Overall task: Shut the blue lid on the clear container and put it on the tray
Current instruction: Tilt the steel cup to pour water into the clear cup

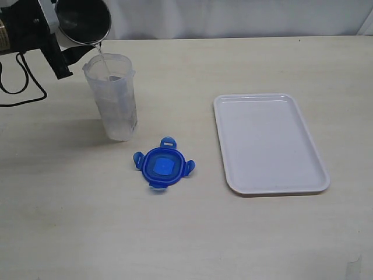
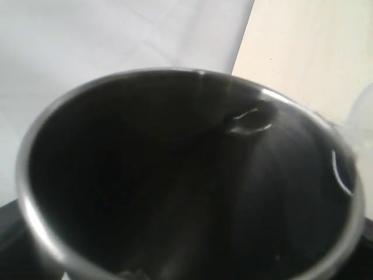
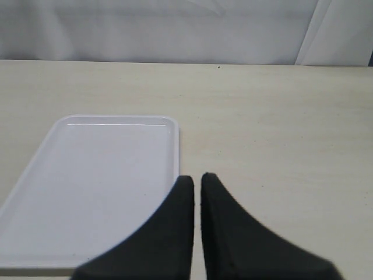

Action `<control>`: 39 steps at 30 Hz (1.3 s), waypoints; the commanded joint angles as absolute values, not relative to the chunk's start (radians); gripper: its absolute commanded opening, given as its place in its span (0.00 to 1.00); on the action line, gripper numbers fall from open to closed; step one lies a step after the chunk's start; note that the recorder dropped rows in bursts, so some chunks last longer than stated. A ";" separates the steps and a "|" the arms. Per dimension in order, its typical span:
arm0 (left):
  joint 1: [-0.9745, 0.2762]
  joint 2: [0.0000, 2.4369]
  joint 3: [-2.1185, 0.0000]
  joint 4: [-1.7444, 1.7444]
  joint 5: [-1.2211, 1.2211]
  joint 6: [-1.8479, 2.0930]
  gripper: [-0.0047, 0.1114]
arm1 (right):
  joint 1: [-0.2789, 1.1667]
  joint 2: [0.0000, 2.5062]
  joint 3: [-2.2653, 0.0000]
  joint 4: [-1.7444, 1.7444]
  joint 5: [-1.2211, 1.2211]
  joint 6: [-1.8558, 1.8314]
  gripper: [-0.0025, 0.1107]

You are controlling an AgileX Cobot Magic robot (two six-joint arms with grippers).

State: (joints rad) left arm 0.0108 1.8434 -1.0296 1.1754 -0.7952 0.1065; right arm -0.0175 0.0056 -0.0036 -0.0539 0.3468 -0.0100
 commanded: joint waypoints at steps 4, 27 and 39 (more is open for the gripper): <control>0.012 1.823 -1.049 1.147 -0.841 0.215 0.04 | -0.021 0.000 0.000 -0.056 0.345 -0.014 0.06; 0.010 1.823 -1.049 1.147 -0.849 0.322 0.04 | -0.021 0.000 0.000 -0.056 0.345 -0.014 0.06; 0.010 1.823 -1.049 1.147 -0.854 0.325 0.04 | -0.021 0.000 0.000 -0.058 0.345 -0.014 0.06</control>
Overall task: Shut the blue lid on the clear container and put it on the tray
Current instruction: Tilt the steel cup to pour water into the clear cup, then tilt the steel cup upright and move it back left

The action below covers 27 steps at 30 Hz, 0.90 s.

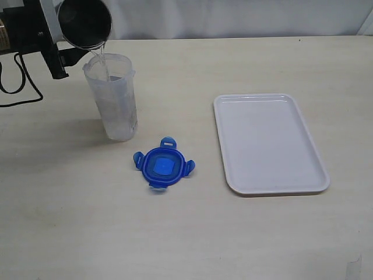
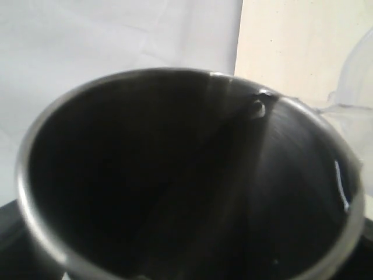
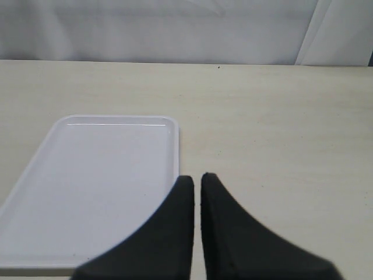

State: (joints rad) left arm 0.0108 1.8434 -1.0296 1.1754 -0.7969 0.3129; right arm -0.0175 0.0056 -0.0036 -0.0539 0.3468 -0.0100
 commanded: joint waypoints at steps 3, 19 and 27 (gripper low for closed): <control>0.010 1.823 -1.049 1.147 -0.854 0.325 0.04 | -0.021 0.000 0.000 -0.058 0.345 -0.014 0.06; 0.010 1.823 -1.049 1.147 -0.873 -0.042 0.04 | -0.021 0.000 0.000 -0.058 0.345 -0.014 0.06; 0.010 1.823 -1.049 1.078 -0.787 -0.457 0.04 | -0.021 0.000 0.000 -0.058 0.345 -0.014 0.06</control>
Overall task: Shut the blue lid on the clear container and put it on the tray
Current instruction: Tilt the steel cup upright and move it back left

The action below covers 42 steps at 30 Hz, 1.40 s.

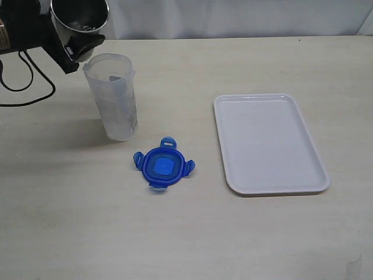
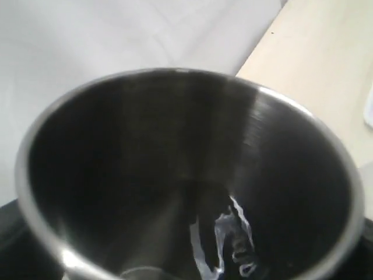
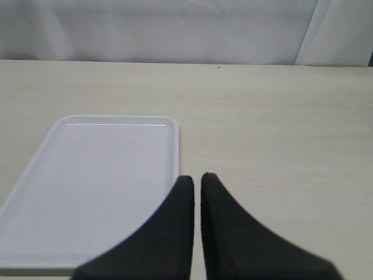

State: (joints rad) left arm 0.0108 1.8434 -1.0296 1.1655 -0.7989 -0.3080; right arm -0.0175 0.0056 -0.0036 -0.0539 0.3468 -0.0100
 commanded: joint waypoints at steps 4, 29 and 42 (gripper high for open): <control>0.010 1.841 -1.049 0.938 -0.776 -0.519 0.04 | -0.021 0.000 0.000 -0.058 0.345 -0.014 0.06; 0.021 2.054 -1.205 0.276 -0.680 -0.229 0.04 | -0.021 0.000 0.000 -0.058 0.345 -0.014 0.06; 0.074 2.174 -1.194 0.278 -0.803 -0.232 0.04 | -0.021 0.000 0.000 -0.058 0.345 -0.014 0.06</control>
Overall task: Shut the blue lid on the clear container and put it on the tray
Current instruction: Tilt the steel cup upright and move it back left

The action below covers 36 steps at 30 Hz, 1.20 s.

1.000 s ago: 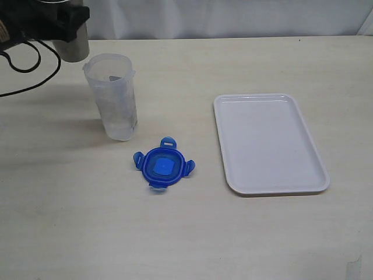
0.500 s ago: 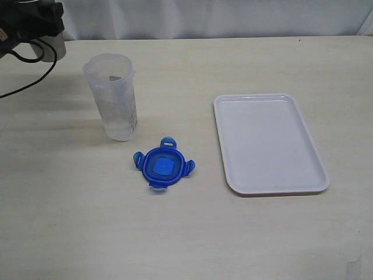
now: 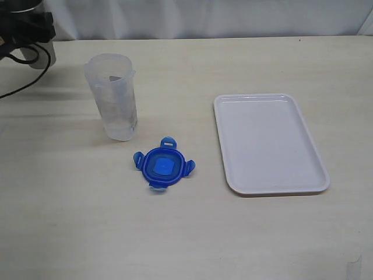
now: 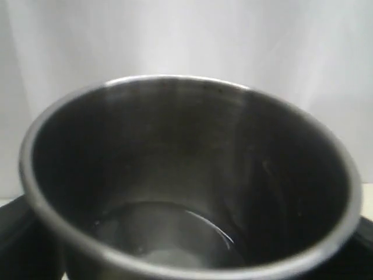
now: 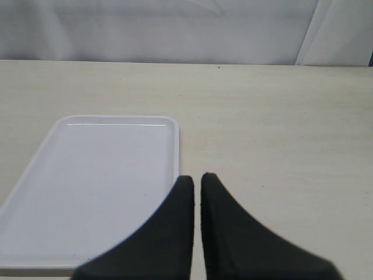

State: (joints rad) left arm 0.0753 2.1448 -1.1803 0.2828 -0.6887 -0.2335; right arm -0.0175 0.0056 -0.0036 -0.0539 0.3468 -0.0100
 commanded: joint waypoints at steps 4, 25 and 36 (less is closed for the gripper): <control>0.074 2.215 -1.206 0.272 -0.857 -0.236 0.04 | -0.021 0.000 0.000 -0.058 0.345 -0.014 0.06; 0.086 2.313 -1.211 0.275 -0.915 -0.231 0.04 | -0.021 0.000 0.000 -0.058 0.345 -0.014 0.06; 0.086 2.313 -1.211 0.275 -0.910 -0.231 0.46 | -0.021 0.000 0.000 -0.058 0.345 -0.014 0.06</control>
